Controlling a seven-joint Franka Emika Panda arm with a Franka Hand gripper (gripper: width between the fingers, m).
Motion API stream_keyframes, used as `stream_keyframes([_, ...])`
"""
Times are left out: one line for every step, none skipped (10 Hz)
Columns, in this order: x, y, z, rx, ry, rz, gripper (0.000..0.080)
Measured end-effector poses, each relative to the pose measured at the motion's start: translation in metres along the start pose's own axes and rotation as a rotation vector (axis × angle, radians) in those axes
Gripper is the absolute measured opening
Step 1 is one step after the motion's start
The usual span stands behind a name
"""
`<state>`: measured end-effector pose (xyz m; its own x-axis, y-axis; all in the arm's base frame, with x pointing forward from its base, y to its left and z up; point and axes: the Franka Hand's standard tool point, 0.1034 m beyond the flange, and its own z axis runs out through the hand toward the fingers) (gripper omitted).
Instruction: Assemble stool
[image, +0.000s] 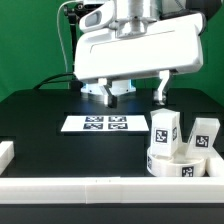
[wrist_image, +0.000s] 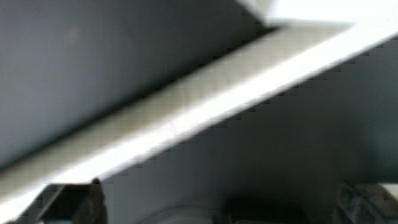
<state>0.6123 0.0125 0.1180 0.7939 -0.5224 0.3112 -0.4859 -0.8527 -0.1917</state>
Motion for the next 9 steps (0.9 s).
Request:
stream_keyframes([-0.002, 0.000, 0.001, 0.000, -0.085, 0.019, 0.0649])
stream_keyframes([-0.003, 0.002, 0.002, 0.002, -0.152, 0.033, 0.0649])
stream_keyframes([-0.002, 0.004, 0.001, 0.003, -0.188, 0.039, 0.0649])
stream_keyframes([-0.007, 0.006, 0.000, 0.003, -0.281, 0.049, 0.0649])
stream_keyframes([-0.003, 0.007, 0.000, -0.008, -0.301, 0.059, 0.0649])
stream_keyframes([-0.006, 0.005, 0.002, -0.045, -0.296, 0.048, 0.0649])
stream_keyframes([-0.011, 0.001, 0.005, -0.086, -0.295, 0.039, 0.0649])
stream_keyframes([-0.017, -0.003, 0.010, -0.123, -0.292, 0.040, 0.0649])
stream_keyframes([-0.025, -0.006, 0.015, -0.147, -0.294, 0.041, 0.0649])
